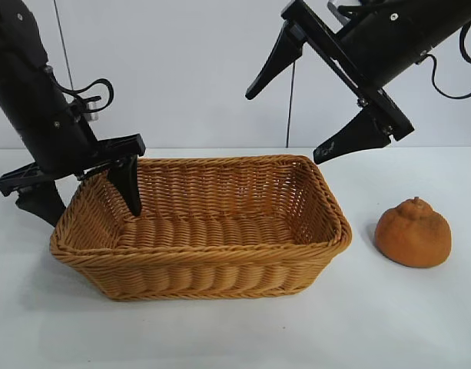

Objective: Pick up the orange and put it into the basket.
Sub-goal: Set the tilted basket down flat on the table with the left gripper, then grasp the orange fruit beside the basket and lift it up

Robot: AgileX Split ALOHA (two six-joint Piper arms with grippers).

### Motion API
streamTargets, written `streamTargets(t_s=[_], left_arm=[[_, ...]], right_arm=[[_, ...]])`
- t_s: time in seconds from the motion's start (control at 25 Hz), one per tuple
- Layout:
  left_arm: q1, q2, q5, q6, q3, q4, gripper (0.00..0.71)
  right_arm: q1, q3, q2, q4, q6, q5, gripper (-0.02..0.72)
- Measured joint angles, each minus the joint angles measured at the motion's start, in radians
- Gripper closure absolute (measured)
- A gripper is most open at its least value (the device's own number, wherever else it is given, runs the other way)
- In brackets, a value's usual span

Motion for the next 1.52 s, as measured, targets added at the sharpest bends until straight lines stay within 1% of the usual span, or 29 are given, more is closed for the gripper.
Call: streamTargets(t_s=[0.2,0.4,0.48,0.8,0.92,1.08,1.2,1.52], left_arm=[[0.0,-0.073,0.058,0.001,-0.004,0.012,0.068],[0.007,-0.139,0.105,0.003,-0.035,0.094,0.067],[0.023,-0.152,0.122,0.003,-0.06,0.12,0.067],[0.129,-0.154,0.244,0.003,-0.172,0.27,0.067],[0.15,-0.155,0.287,0.003,-0.21,0.307,0.067],[0.151,-0.158,0.344,0.003,-0.229,0.386,0.067],[0.151,-0.158,0.383,0.003,-0.229,0.407,0.066],[0.151,-0.182,0.389,0.003,-0.224,0.408,0.066]], right_arm=[[0.0,0.0,0.0,0.0,0.0,0.0,0.01],[0.0,0.0,0.0,0.0,0.0,0.0,0.01],[0.0,0.0,0.0,0.0,0.0,0.0,0.01],[0.0,0.0,0.0,0.0,0.0,0.0,0.01],[0.0,0.0,0.0,0.0,0.0,0.0,0.01],[0.0,0.0,0.0,0.0,0.0,0.0,0.01],[0.0,0.0,0.0,0.0,0.0,-0.001,0.01],[0.0,0.0,0.0,0.0,0.0,-0.001,0.01]])
